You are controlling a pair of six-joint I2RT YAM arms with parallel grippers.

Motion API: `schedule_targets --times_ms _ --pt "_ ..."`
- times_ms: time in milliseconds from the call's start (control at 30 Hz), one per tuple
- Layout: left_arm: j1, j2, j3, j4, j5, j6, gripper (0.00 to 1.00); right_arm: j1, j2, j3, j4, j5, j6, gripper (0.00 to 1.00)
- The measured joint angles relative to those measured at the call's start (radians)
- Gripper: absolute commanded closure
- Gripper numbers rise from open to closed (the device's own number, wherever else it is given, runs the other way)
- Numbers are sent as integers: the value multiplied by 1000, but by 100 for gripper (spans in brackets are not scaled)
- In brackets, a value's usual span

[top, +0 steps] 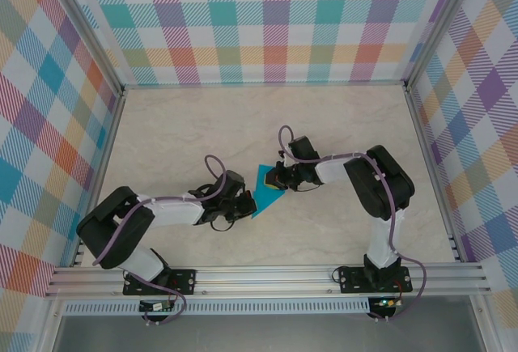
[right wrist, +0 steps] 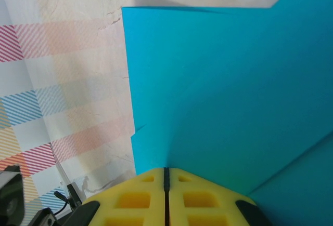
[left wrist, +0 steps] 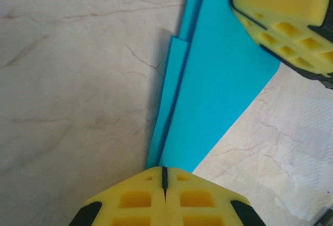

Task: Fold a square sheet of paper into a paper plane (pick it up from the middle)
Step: Fourth fold the wing at the center of the table.

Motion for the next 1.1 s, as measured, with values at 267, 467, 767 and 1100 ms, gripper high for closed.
schedule_targets --times_ms 267,467,767,1100 --pt "45 -48 85 12 64 -54 90 0 -3 -11 21 3 15 92" --pt "45 80 85 141 85 -130 88 0 -3 -11 21 4 18 92" --pt "43 175 86 192 86 -168 86 0 -3 -11 21 4 18 92" --pt "24 154 43 188 82 -159 87 0 -3 -11 19 5 19 92"
